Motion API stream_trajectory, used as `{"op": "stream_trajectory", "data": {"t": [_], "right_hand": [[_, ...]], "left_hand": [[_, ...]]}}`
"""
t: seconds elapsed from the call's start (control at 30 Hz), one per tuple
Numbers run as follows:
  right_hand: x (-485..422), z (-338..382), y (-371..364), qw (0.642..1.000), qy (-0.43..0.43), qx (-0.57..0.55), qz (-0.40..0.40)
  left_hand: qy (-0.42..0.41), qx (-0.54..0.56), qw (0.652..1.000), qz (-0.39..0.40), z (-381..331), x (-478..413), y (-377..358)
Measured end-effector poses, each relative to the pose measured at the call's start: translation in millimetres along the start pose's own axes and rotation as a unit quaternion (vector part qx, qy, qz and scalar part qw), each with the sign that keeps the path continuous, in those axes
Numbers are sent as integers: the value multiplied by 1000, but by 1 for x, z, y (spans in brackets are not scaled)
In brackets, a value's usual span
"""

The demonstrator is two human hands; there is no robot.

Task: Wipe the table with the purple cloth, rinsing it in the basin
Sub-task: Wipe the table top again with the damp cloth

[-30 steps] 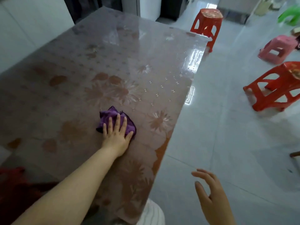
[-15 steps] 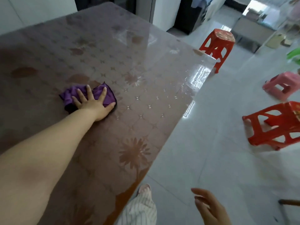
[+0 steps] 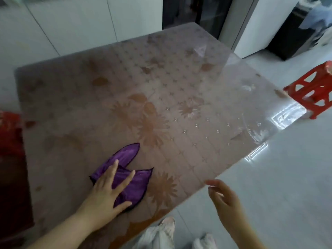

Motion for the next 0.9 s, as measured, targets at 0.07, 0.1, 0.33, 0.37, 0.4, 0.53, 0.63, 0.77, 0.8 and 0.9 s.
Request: {"op": "stream_trajectory", "data": {"t": [0.07,0.1,0.33,0.37,0.4,0.53,0.63,0.77,0.8,0.9], "right_hand": [[-19,17,-19,996,32,43,69],[-28,28,-29,989,51,82,111],[-85,92,-117,858,224,267,378],[-88,90,-127,842,214,284,406],[-90,85,-134,828,201,304,426],[-73,45,-142,799,208,391,406],[-51,19,-143,791,241,488,280],[-47,20,-144,751,319,521,253],[-56,21,-134,734,348,522,261],[-93,10,-74,726,368,501,293]], "left_hand": [[64,75,995,-26,11,5,6],[92,104,990,-37,12,2,8],[143,167,974,49,-73,-34,-7],[141,158,976,47,-92,-35,-9],[143,149,978,31,-105,-33,-12],[322,222,920,-13,-93,11,-26],[408,249,878,-33,-85,50,-42],[425,241,870,-69,-83,65,-34],[422,244,868,-89,-81,63,-29],[399,248,875,-115,-77,46,-10]]}}
Point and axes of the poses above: each hand's wrist, its own x-axis away from the middle knuckle, its own y-axis out of the back of the hand, z = x × y, the point moved 4 cm from there along -x, towards the middle knuckle, and after that the axes turned 12 degrees about z, right-handed, at the moved point
